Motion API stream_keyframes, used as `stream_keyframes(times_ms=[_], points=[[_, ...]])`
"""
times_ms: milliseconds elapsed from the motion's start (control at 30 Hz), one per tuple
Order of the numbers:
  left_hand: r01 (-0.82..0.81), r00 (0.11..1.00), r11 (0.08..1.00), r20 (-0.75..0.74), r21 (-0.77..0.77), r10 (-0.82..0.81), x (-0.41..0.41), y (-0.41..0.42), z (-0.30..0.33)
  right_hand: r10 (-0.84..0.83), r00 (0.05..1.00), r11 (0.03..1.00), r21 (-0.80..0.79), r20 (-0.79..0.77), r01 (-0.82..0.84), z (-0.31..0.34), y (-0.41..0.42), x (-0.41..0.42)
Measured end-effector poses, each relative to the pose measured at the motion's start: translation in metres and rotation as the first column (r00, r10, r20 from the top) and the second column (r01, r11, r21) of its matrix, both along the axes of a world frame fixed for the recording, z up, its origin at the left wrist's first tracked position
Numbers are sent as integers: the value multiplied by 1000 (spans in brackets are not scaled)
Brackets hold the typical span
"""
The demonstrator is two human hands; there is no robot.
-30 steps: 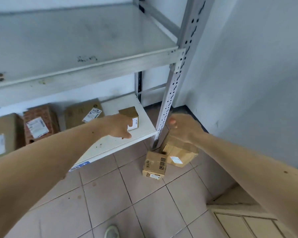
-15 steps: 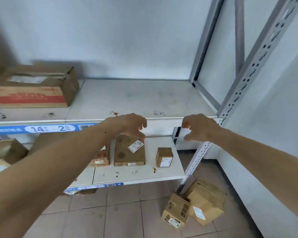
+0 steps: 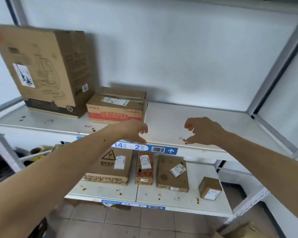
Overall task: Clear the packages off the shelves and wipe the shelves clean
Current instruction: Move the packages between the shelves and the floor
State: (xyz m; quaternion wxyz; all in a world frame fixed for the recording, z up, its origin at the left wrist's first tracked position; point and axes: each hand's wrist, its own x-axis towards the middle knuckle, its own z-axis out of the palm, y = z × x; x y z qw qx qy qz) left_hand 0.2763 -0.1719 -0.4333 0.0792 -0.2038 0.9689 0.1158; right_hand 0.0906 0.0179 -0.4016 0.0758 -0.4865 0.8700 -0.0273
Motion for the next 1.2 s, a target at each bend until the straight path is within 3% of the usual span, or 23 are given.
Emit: stream_keyframes(times_ms=[367, 633, 900, 1200], points=[[-282, 951, 959, -135, -17, 277, 104, -152, -28, 32, 998, 999, 5, 52, -33, -16, -141, 57], [-492, 809, 853, -270, 177, 523, 96, -223, -54, -19, 991, 999, -40, 132, 24, -37, -208, 33], [-453, 736, 795, -335, 403, 589, 74, -262, -78, -89, 921, 986, -99, 379, 136, -53, -257, -3], [-426, 707, 698, -269, 575, 654, 61, -296, -96, -110, 832, 976, -101, 544, 195, -74, -292, -19]])
